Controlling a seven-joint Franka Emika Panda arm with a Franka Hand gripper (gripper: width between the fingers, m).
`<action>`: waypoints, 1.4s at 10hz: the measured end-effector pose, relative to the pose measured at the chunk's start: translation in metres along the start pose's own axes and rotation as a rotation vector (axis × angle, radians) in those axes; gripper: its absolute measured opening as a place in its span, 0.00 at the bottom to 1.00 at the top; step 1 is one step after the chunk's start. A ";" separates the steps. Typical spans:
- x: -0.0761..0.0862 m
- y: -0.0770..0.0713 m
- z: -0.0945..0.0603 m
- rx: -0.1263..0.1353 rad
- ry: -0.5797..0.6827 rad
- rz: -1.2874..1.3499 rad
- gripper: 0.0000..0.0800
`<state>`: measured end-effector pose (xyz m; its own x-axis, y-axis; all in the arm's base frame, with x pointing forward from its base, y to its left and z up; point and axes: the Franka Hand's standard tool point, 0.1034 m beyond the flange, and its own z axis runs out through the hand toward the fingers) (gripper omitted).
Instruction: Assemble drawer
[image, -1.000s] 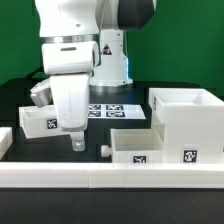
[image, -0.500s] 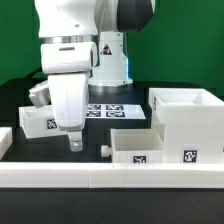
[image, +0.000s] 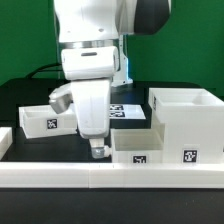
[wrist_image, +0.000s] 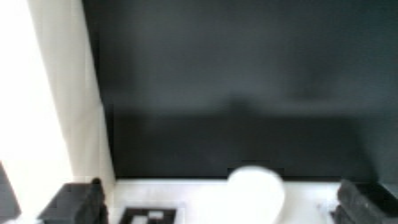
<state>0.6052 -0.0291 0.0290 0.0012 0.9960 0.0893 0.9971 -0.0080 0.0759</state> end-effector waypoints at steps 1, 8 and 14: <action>0.008 0.001 0.003 0.002 0.002 0.014 0.81; 0.019 0.003 0.003 0.002 0.003 0.024 0.81; 0.039 0.004 0.005 0.007 -0.010 -0.029 0.81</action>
Offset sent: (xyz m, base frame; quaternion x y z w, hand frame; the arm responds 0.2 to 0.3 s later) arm 0.0000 0.0000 0.0000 0.0000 0.0000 0.0000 1.0000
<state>0.6094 0.0104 0.0274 -0.0274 0.9966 0.0773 0.9972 0.0219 0.0710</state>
